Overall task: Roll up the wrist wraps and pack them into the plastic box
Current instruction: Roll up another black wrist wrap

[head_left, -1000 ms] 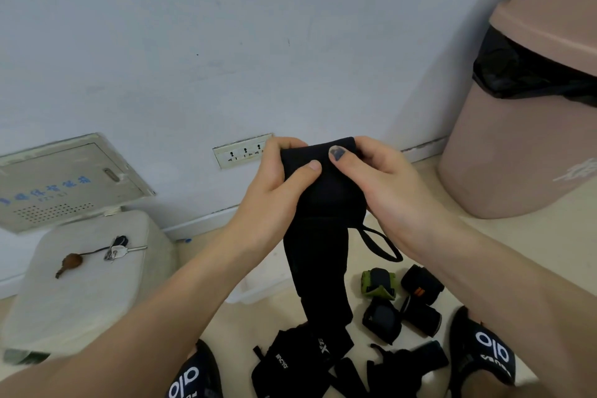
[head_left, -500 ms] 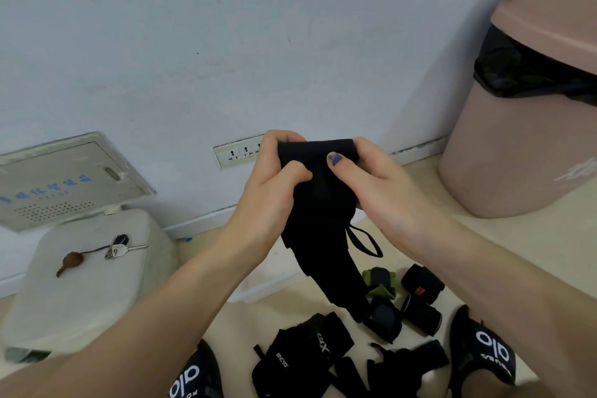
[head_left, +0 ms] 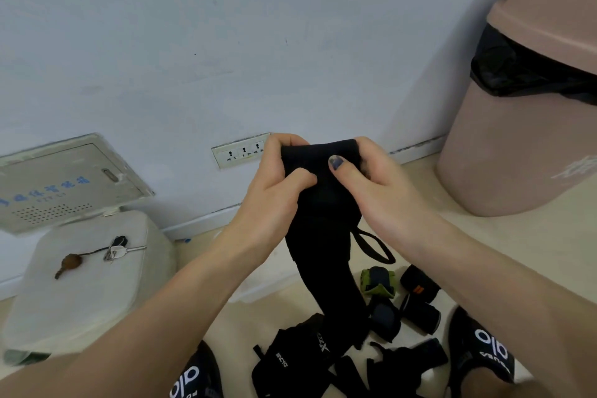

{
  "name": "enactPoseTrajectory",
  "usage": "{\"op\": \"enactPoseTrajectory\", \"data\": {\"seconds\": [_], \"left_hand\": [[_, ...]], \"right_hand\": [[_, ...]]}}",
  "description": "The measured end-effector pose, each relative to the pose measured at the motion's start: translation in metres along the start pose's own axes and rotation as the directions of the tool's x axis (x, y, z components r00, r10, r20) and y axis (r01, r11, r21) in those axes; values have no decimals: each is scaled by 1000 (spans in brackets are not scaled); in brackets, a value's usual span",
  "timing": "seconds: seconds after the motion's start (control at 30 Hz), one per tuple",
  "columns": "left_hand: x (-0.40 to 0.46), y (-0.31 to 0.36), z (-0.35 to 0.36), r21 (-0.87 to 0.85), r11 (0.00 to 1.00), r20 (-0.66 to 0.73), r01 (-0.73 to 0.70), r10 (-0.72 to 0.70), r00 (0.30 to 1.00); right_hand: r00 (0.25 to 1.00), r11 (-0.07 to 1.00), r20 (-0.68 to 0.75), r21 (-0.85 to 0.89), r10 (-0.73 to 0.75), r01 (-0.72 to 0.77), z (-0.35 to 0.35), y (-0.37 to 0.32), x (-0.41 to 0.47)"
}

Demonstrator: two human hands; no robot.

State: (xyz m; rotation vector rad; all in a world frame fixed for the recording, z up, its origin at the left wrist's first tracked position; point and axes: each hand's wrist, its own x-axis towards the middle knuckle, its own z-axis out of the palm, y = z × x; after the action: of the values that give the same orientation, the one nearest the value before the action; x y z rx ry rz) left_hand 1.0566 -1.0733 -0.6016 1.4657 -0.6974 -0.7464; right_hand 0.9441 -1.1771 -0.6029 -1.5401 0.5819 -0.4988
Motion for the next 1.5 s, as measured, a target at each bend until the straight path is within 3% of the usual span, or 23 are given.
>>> {"op": "enactPoseTrajectory", "data": {"seconds": [0.13, 0.63, 1.07, 1.37, 1.5], "left_hand": [[2, 2, -4, -66, 998, 42, -12, 15, 999], [0, 5, -6, -7, 1000, 76, -25, 25, 997], [-2, 6, -3, -10, 1000, 96, -4, 5, 995], [-2, 6, -4, -5, 1000, 110, -22, 22, 994], [-1, 5, -3, 7, 999, 82, -49, 48, 995]], "right_hand": [[1000, 997, 14, 67, -26, 25, -10, -5, 2], [991, 994, 129, 95, 34, -46, -12, -3, 3], [996, 995, 1, 32, -92, 92, -9, 0, 6], [995, 994, 20, 45, -100, 99, -9, 1, 6], [998, 998, 55, 66, -28, 24, -9, 0, 5]]}}
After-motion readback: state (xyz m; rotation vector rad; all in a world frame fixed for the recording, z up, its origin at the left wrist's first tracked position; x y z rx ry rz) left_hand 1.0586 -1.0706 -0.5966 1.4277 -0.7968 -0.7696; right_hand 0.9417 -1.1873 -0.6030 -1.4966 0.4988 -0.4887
